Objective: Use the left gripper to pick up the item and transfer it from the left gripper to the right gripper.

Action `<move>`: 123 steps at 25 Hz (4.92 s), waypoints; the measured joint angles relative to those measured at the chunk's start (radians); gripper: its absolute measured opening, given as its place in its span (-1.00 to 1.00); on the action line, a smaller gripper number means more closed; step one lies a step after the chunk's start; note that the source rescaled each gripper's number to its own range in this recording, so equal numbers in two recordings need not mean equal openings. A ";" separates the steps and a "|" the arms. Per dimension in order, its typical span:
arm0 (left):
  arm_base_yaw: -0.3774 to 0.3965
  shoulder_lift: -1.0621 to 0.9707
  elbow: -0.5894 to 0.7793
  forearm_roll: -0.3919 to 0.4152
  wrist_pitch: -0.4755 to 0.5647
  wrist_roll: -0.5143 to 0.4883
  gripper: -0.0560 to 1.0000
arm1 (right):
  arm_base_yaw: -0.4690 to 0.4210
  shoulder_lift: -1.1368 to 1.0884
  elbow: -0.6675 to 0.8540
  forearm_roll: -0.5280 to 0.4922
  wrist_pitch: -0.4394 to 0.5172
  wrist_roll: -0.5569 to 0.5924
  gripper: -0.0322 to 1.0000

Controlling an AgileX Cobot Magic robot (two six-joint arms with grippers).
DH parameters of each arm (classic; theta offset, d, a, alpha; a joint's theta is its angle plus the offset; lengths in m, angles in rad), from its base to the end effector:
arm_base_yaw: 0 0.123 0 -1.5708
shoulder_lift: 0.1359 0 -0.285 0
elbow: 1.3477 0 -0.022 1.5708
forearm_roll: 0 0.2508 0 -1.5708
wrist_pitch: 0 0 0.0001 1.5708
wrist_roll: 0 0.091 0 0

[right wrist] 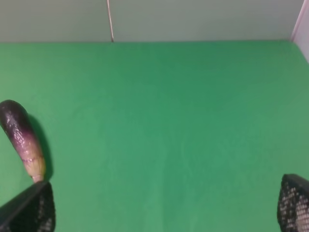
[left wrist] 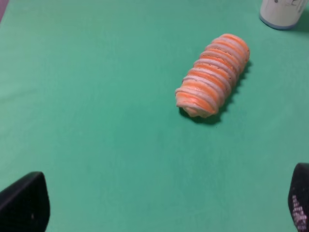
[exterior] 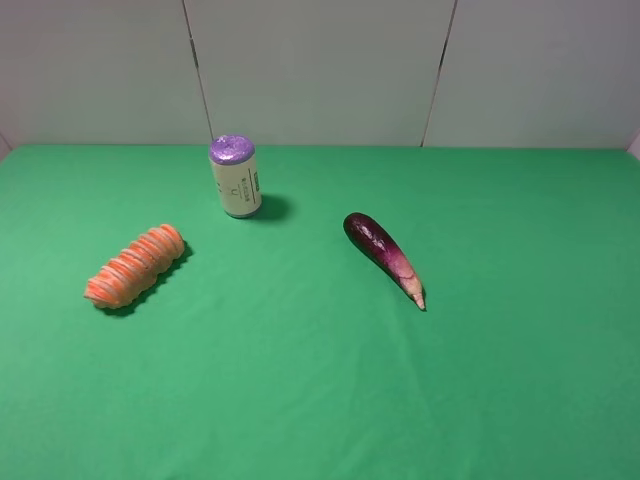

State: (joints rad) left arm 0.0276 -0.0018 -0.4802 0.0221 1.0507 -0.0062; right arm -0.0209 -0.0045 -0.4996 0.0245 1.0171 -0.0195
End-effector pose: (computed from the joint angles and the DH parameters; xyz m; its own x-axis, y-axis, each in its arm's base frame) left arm -0.0025 0.0017 0.2726 -0.4631 -0.0080 -0.8863 -0.0424 0.9990 0.0131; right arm -0.0037 0.0020 0.2808 -0.4128 0.0020 -0.9108 -0.0008 1.0000 0.0026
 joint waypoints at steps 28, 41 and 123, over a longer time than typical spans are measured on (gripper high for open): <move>0.000 0.000 0.000 0.000 0.000 0.000 1.00 | 0.000 0.000 0.000 0.000 0.000 0.000 1.00; 0.000 0.257 -0.135 0.000 0.018 0.000 1.00 | 0.000 0.000 0.000 0.000 0.000 0.000 1.00; -0.184 1.820 -0.281 -0.104 -0.755 0.439 -0.62 | 0.000 0.000 0.000 0.000 0.000 0.000 1.00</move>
State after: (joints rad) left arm -0.1564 1.8185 -0.7611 -0.0820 0.2953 0.4331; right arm -0.0209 -0.0045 -0.4996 0.0245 1.0171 -0.0195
